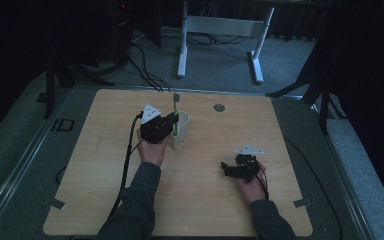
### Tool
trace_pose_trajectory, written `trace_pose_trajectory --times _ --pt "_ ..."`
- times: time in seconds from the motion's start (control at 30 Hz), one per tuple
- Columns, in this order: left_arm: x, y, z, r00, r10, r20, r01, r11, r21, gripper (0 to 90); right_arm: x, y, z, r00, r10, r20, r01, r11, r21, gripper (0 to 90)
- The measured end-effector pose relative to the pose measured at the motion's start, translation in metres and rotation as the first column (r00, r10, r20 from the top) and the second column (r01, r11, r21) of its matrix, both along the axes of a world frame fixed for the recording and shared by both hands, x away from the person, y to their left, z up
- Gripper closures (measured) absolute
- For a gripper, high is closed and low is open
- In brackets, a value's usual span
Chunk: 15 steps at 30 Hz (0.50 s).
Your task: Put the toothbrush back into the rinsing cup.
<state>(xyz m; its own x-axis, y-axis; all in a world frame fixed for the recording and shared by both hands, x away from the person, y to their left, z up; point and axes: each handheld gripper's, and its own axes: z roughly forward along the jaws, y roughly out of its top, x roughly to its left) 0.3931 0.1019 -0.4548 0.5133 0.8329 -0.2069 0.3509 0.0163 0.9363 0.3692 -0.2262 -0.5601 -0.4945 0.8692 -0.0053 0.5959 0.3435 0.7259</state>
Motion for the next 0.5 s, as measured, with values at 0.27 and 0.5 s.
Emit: trace_pose_trajectory --times 0.27,0.5 --pt "-0.010 -0.002 -0.007 0.9998 -0.010 -0.019 0.011 0.9966 0.081 57.8 0.000 0.000 0.000 1.0000 0.001 -0.001 -0.001 1.000 -0.001 18.7" --pt "-0.013 -0.001 -0.011 0.9996 -0.014 -0.024 0.016 0.9949 0.099 49.6 0.000 0.000 0.000 1.0000 0.001 -0.001 -0.001 1.000 -0.001 18.7"
